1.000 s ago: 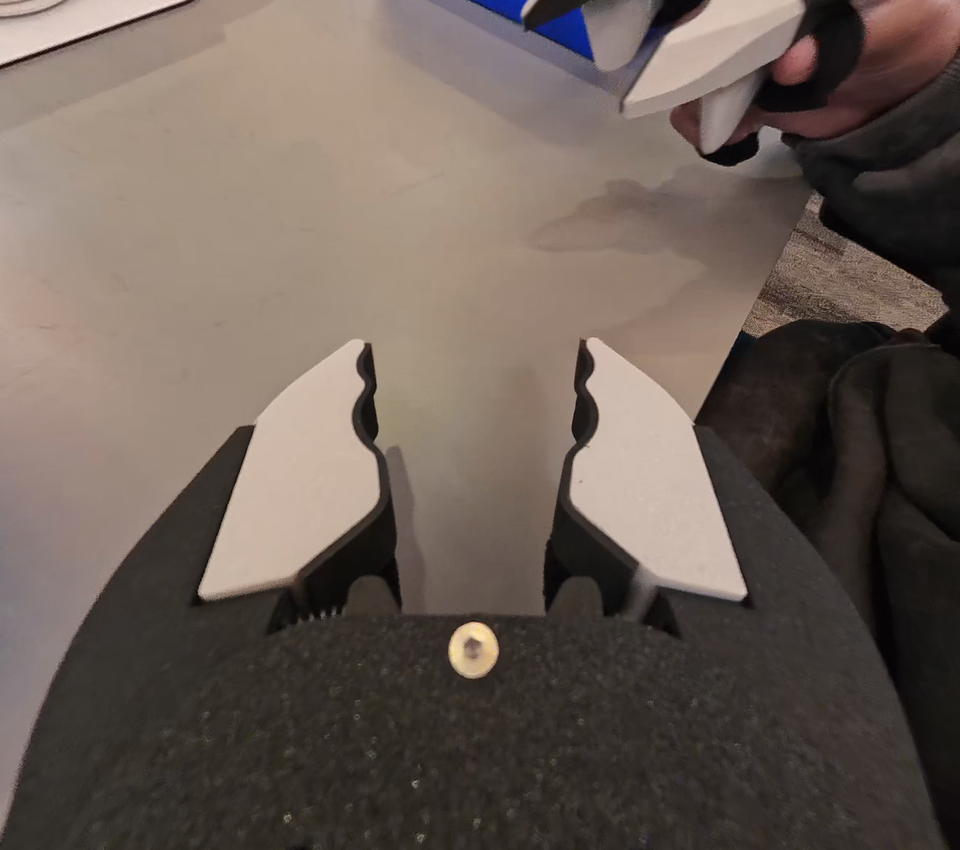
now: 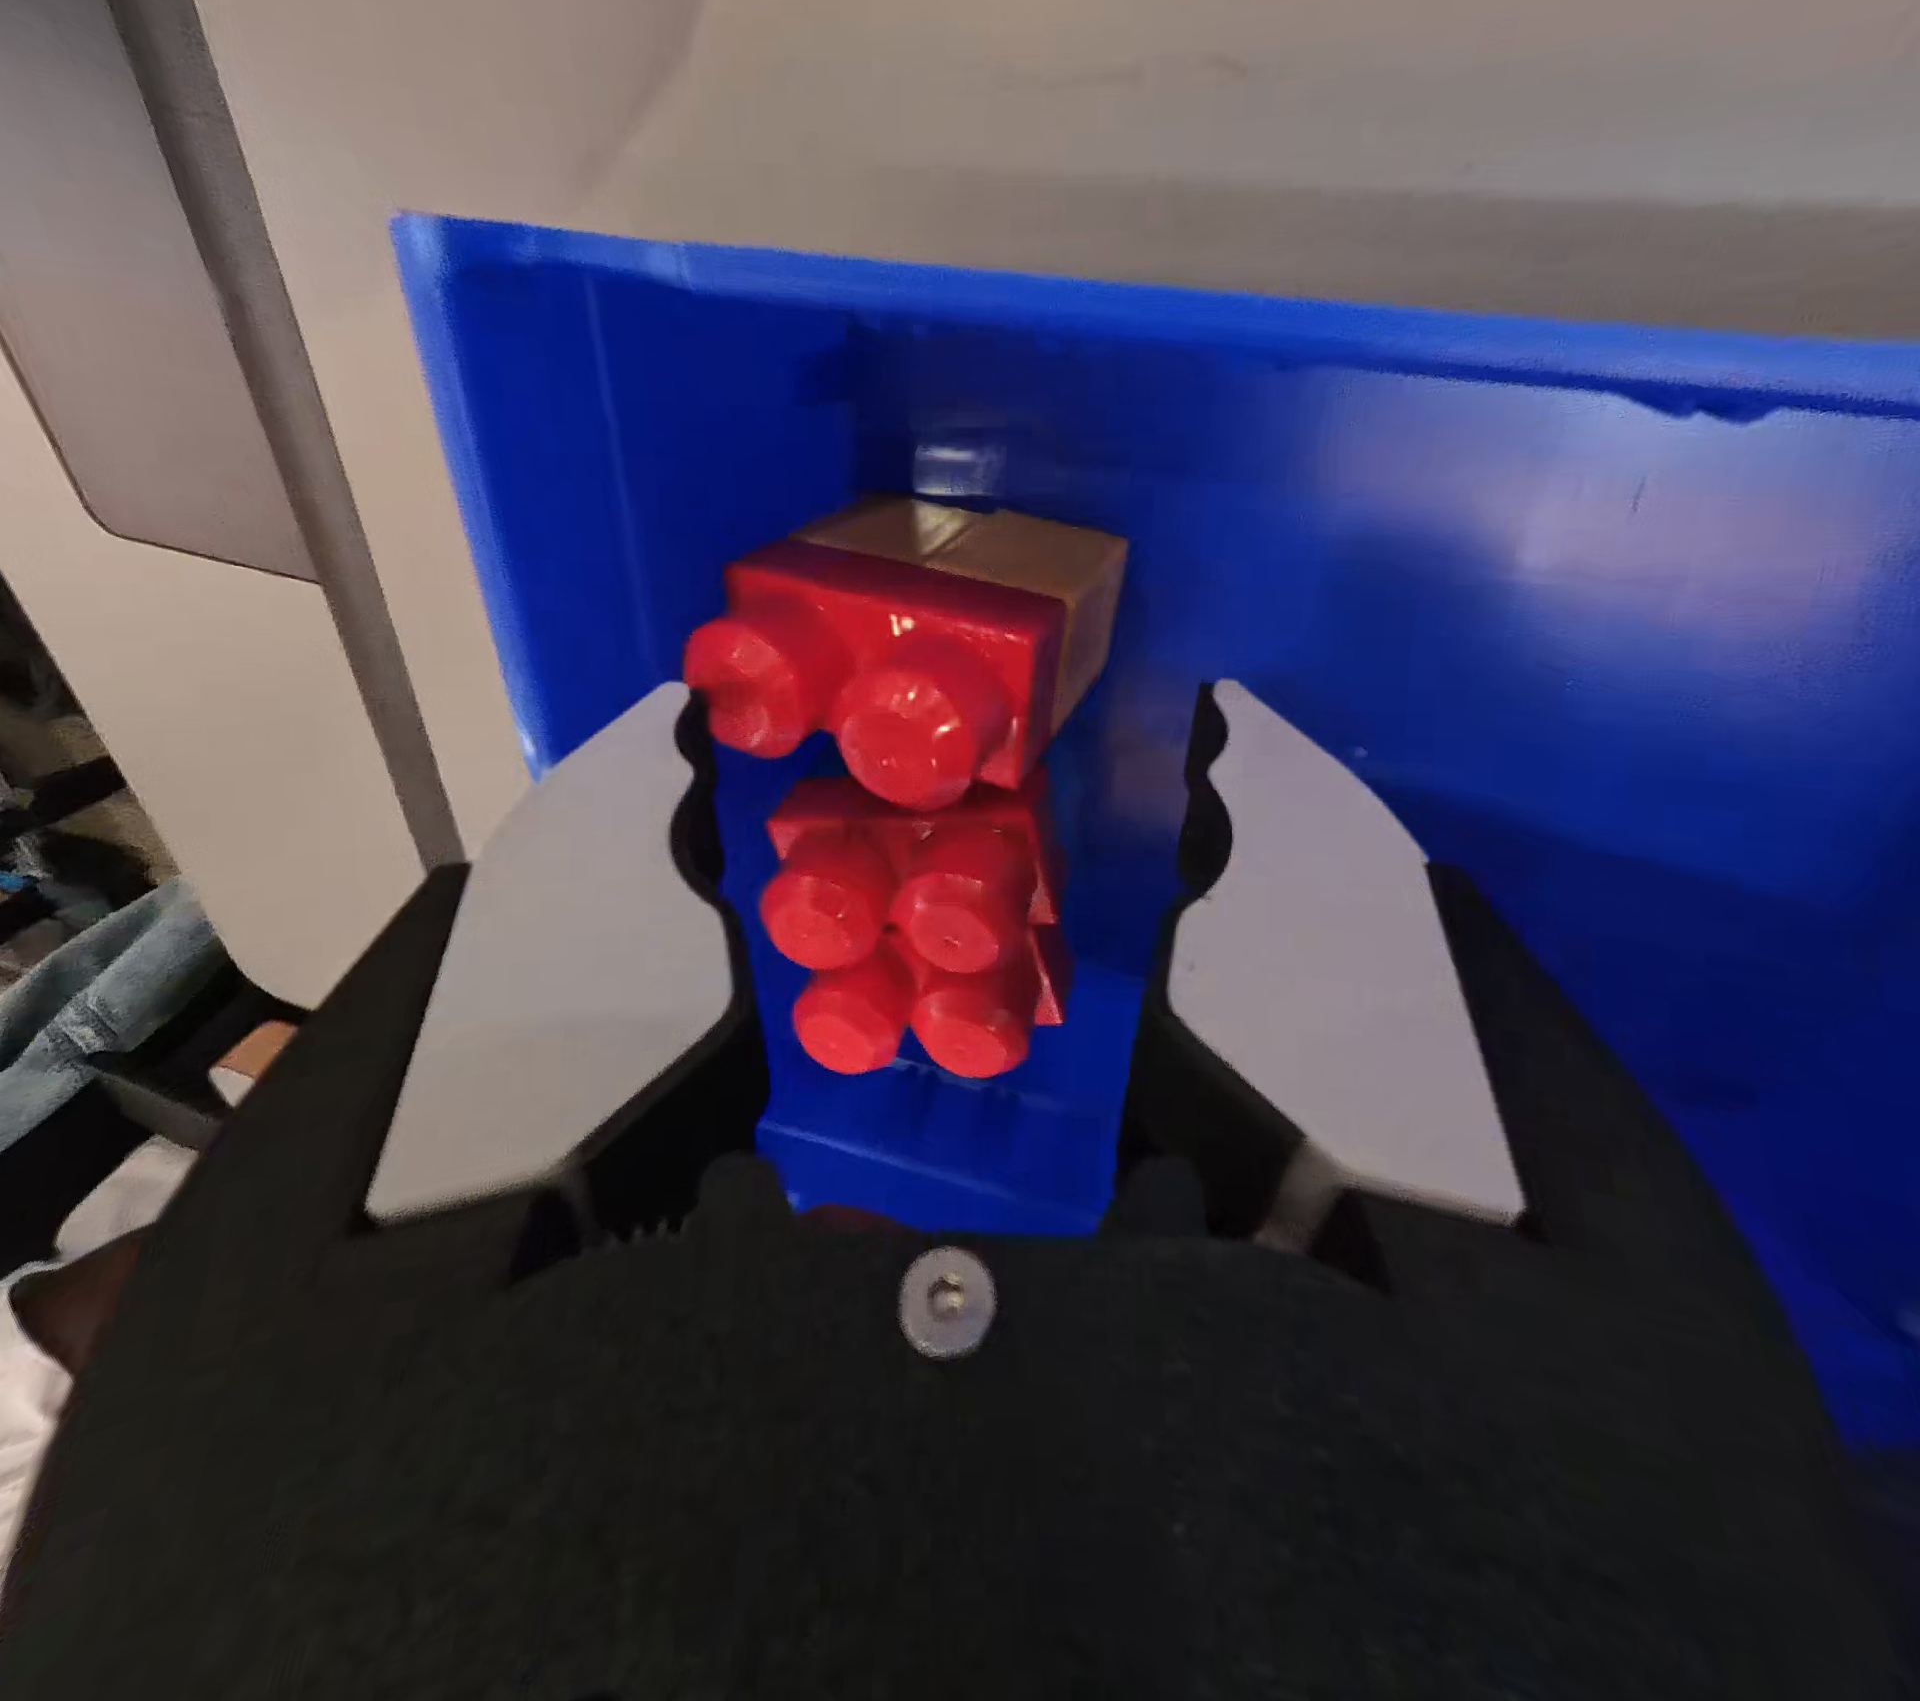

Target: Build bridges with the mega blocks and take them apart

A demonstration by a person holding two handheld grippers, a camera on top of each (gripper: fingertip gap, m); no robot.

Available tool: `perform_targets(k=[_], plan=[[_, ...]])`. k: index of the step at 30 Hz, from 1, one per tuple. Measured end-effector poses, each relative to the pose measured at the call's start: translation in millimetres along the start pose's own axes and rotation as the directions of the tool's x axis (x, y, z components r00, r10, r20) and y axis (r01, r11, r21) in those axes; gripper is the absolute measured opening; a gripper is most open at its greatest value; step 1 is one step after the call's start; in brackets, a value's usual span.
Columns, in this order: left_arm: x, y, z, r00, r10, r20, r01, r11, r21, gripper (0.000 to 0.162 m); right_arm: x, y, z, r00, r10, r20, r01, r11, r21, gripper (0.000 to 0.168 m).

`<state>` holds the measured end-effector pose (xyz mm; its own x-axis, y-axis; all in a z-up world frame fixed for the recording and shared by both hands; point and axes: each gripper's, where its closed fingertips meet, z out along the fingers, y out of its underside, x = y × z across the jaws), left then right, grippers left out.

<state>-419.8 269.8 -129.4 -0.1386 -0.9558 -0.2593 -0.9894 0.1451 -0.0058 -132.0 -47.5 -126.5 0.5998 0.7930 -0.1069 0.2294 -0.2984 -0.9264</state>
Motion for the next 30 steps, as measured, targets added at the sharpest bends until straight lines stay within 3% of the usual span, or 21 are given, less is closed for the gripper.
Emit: perform_targets(k=[11,18,25,30], plan=[[5,10,20,0.996,0.017,-0.085,-0.024,0.996,-0.082,0.086,-1,9,6,0.999,0.020,0.035,-0.018,0.999,-0.041,0.055],[14,4,20,0.983,-0.078,-0.166,0.062,0.993,-0.103,0.076,-3,9,7,0.999,0.017,0.044,-0.015,0.999,-0.051,0.054],[25,-2,-46,0.988,-0.094,-0.123,0.086,0.994,-0.072,0.076,0,3,1,0.999,0.028,0.026,-0.027,0.999,-0.019,0.052],[37,-40,-107,0.991,-0.083,-0.104,0.083,0.997,-0.004,0.075,5,-18,-2,0.997,0.068,0.042,-0.072,0.993,0.092,0.058]])
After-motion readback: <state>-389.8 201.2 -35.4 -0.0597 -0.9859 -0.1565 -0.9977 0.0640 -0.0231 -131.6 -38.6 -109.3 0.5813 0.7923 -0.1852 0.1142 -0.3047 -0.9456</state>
